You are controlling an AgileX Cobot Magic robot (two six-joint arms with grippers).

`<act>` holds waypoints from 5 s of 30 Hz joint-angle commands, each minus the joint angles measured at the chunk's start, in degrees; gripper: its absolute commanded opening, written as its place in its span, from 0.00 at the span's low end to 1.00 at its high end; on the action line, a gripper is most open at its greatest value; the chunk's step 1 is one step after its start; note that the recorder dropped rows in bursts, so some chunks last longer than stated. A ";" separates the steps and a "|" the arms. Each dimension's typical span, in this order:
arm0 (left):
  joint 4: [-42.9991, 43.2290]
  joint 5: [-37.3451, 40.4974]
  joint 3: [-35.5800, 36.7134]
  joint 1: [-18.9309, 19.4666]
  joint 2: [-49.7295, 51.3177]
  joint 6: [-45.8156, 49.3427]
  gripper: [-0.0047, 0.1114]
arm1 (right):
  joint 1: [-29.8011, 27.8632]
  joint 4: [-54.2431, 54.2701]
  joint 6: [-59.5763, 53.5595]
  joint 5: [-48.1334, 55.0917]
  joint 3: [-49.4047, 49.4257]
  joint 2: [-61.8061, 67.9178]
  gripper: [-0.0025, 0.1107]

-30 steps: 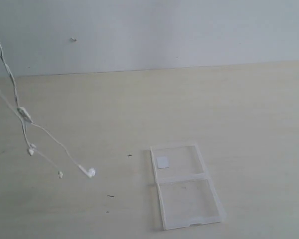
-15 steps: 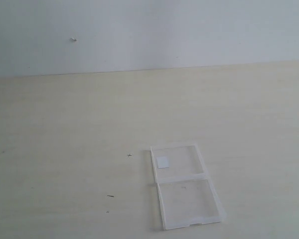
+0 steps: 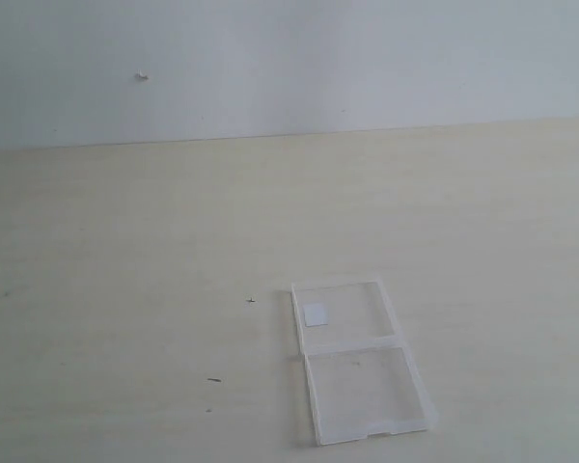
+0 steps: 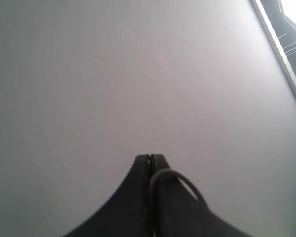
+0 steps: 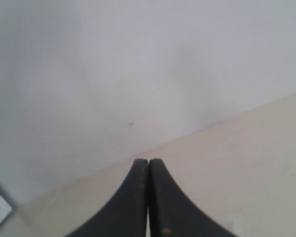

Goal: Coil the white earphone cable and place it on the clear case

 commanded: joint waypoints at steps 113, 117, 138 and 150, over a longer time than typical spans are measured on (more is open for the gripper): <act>-27.95 30.01 -15.59 -0.13 24.57 1.82 0.04 | 32.03 45.30 -82.44 3.57 -35.33 55.59 0.54; -31.06 32.05 -15.59 -0.52 25.28 1.94 0.04 | 32.03 45.30 -82.44 4.20 -35.33 55.59 0.54; -26.47 30.22 -15.59 -10.99 27.95 0.50 0.04 | 32.03 43.68 -82.44 5.62 -35.24 58.56 0.54; -24.98 29.44 -15.59 -10.99 27.95 0.23 0.04 | 32.03 42.27 -81.05 7.44 -35.24 60.06 0.54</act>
